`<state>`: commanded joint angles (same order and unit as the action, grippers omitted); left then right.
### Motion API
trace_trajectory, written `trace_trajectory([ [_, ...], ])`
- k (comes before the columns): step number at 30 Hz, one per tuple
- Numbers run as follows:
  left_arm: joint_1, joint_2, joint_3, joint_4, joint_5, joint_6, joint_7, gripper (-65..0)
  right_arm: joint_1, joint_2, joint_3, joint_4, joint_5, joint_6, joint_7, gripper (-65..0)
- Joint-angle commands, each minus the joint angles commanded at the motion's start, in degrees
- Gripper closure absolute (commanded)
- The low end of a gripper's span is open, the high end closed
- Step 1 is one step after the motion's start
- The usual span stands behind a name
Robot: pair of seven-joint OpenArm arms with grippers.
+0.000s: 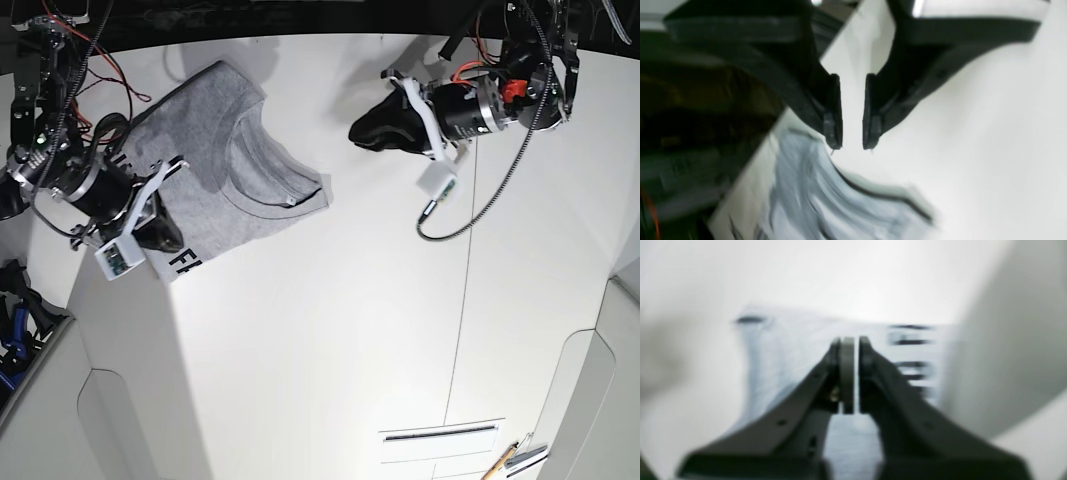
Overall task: Fold the T-shirt properly
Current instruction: 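Grasp the bundle edge with the left gripper and fold it over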
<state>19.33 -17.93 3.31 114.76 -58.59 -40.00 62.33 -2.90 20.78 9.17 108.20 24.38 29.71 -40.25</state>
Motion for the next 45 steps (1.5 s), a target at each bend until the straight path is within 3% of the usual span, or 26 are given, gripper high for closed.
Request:
trace_trajectory([
  [2,-0.57,0.0,5.79,0.0,1.75,0.0,-1.97,-0.3,1.75,0.02,3.19,-0.46,-0.52,0.02,-0.24,0.0],
  [5,-2.43,0.96,15.19,-0.02,10.88,0.0,-7.8,0.0,5.18,0.13,4.79,-3.89,-3.32,0.02,-0.24,0.0],
  [9,-5.38,5.62,24.74,-0.37,22.45,0.0,-11.06,0.0,10.67,0.15,4.63,-14.08,-2.84,0.04,1.01,0.0],
  [13,-7.19,9.46,29.03,-2.38,28.79,1.06,-13.44,0.0,16.09,0.13,4.63,-23.91,1.07,0.35,1.05,0.0],
  [18,-7.98,14.32,28.87,-8.07,29.38,1.43,-14.12,0.0,20.72,0.02,4.59,-33.48,2.49,0.76,1.14,0.0],
  [22,-8.37,16.76,28.87,-13.4,31.69,1.43,-14.6,0.0,21.92,-0.02,4.15,-37.79,3.17,2.93,1.92,0.0],
  [32,-10.14,16.98,28.87,-17.31,31.91,1.43,-16.09,0.0,21.77,0.0,-3.8,-40.87,3.04,3.1,2.82,0.0],
  [37,-10.16,17.0,28.87,-18.67,34.84,1.46,-19.3,0.0,21.75,0.0,-8.33,-40.87,2.27,3.08,2.95,0.0],
  [42,-11.04,18.18,28.87,-18.93,35.32,1.48,-20.04,0.0,21.73,0.02,-8.92,-40.87,1.27,3.08,2.91,0.0],
  [45,-11.72,18.21,28.87,-18.95,37.48,2.94,-20.06,0.0,21.46,0.04,-8.92,-40.87,1.29,3.08,2.93,0.0],
])
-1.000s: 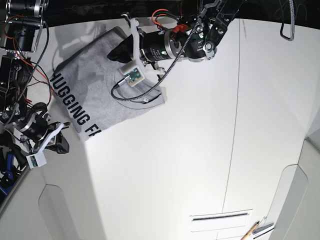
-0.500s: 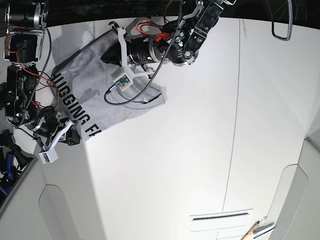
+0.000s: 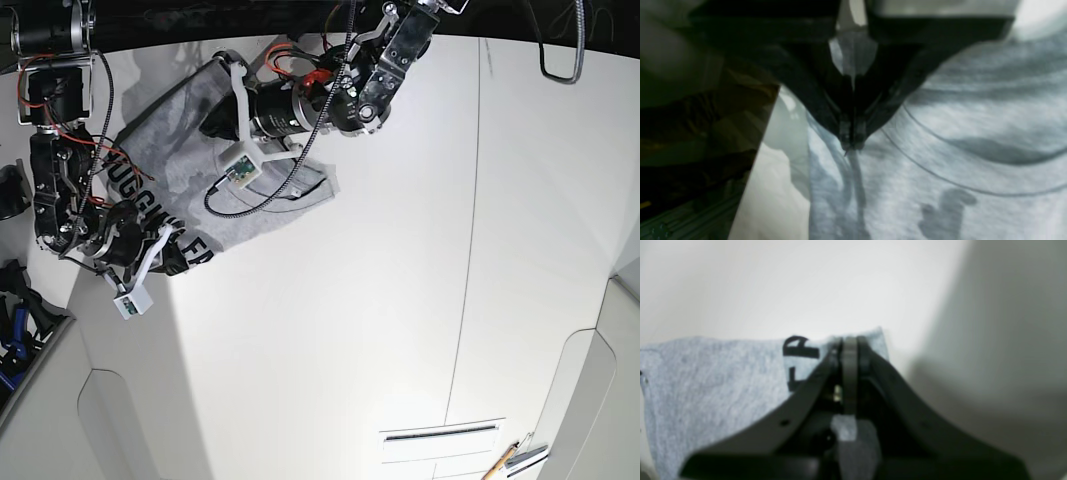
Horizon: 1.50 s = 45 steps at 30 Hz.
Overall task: Fold the T-shirt properly
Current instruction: 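Grasp the bundle edge with the left gripper and fold it over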
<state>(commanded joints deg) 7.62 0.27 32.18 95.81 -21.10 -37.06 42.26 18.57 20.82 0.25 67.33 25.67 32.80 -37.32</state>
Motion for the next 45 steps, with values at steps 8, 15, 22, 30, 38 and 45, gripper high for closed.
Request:
trace_trajectory([
  [8,-0.11,-0.15,0.0,-0.22,2.32,0.96,0.0,0.0,-0.02,0.0,0.0,0.0,0.0,0.0,-0.22,0.0],
  [15,-0.17,-0.13,0.0,-5.01,2.73,1.07,-0.07,0.0,-0.02,0.0,0.0,0.0,0.02,0.0,-0.22,0.0],
  [22,-1.16,-0.15,-0.02,-6.32,4.0,1.18,0.87,0.0,-0.02,0.13,0.0,0.0,0.0,0.02,-0.35,0.0],
  [30,-2.89,-2.95,-1.62,-6.32,5.29,2.38,1.36,0.0,0.0,0.46,0.0,0.0,0.0,0.02,-2.64,0.0],
  [38,-3.02,-3.3,-12.46,-6.32,5.25,2.32,1.7,0.0,-0.02,0.44,0.0,0.0,0.13,0.02,-3.28,0.0],
  [45,-5.2,-6.01,-17.59,-6.32,5.27,2.12,2.16,0.0,-0.04,0.5,0.02,0.07,0.31,0.02,-6.86,0.0],
])
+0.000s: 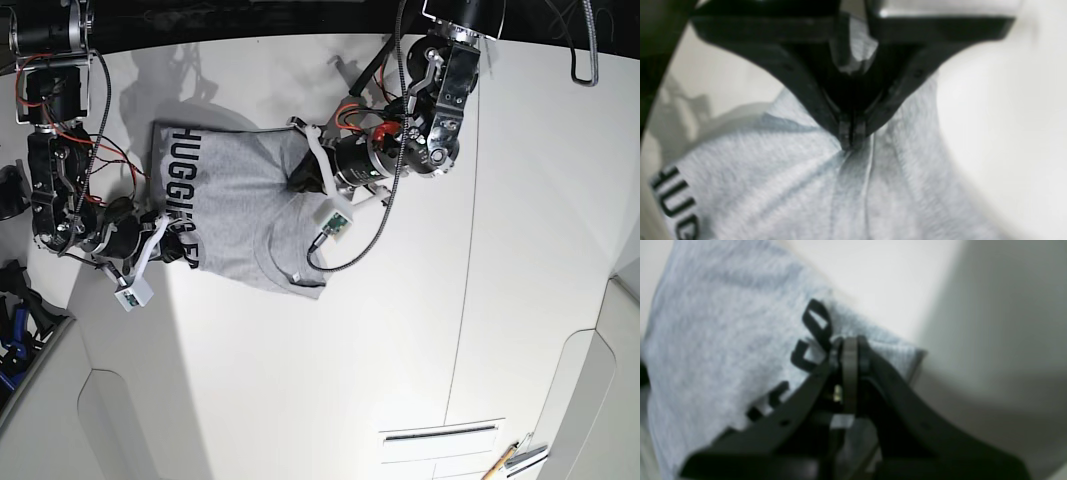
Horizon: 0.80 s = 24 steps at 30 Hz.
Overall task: Fold the T-shirt properly
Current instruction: 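Grasp the bundle edge with the left gripper and fold it over, then pull the bundle with both grippers to square it, then release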
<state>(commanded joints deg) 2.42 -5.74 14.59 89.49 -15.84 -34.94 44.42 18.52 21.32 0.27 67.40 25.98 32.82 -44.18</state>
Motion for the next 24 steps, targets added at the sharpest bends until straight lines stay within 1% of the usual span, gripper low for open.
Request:
trace_trajectory([
  [2,-0.98,-1.79,0.0,0.0,0.0,0.02,0.0,0.0,0.02,0.46,0.02,0.0,2.19,0.0,-1.38,0.0],
  [4,-1.97,-3.28,0.0,0.0,0.0,0.02,-0.02,0.0,0.0,1.11,0.04,0.0,6.14,0.0,-3.37,0.0],
  [7,-3.72,-4.98,0.0,0.0,0.0,0.02,-0.02,0.0,0.0,1.57,0.04,0.0,9.25,0.02,-5.75,0.0],
  [10,-5.38,-5.86,-0.04,0.0,0.07,0.04,-0.02,0.0,-0.52,1.53,0.04,0.02,11.8,0.02,-7.54,0.0],
  [13,-6.43,-5.86,-0.04,-0.07,0.04,0.02,-0.09,0.0,-2.23,1.53,0.04,0.79,14.08,0.04,-8.31,0.0],
  [16,-7.5,-5.86,-0.04,-0.33,0.26,0.02,-0.15,0.0,-5.14,1.53,0.13,3.08,14.14,0.48,-8.37,0.0],
  [18,-8.04,-5.86,-0.04,-0.33,0.44,0.02,-0.33,0.0,-7.23,1.53,0.13,5.31,14.12,0.44,-8.39,0.0],
  [24,-9.73,-5.84,-0.04,-0.37,0.39,0.02,-0.96,0.0,-14.82,1.49,0.13,14.8,14.12,0.44,-8.72,0.0],
])
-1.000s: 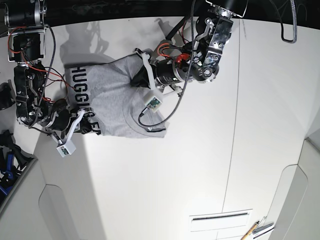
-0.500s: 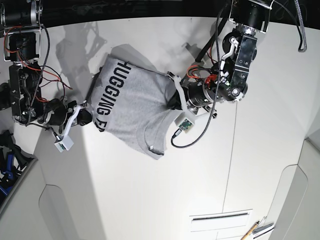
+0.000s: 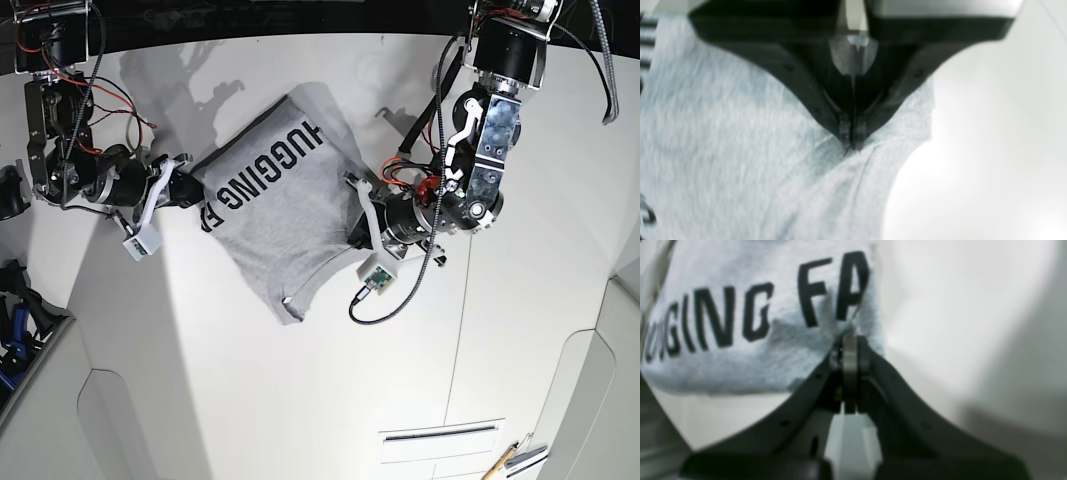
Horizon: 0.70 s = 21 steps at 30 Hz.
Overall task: Fold the T-shirt properly
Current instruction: 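Pull the bundle with both grippers to square it, then release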
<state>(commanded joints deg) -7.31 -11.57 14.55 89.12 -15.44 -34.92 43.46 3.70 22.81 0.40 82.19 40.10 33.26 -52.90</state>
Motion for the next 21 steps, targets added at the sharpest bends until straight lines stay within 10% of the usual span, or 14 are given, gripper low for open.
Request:
trace_trajectory([
  [11,-0.31,-0.04,0.0,2.64,-3.17,0.44,1.14,0.0,-7.85,-1.05,0.92,9.66,-1.11,0.0,0.17,0.0],
  [21,1.6,-0.04,0.0,6.51,-7.65,0.42,6.75,0.0,-6.58,-1.03,13.57,9.62,-1.09,0.0,3.48,0.0],
])
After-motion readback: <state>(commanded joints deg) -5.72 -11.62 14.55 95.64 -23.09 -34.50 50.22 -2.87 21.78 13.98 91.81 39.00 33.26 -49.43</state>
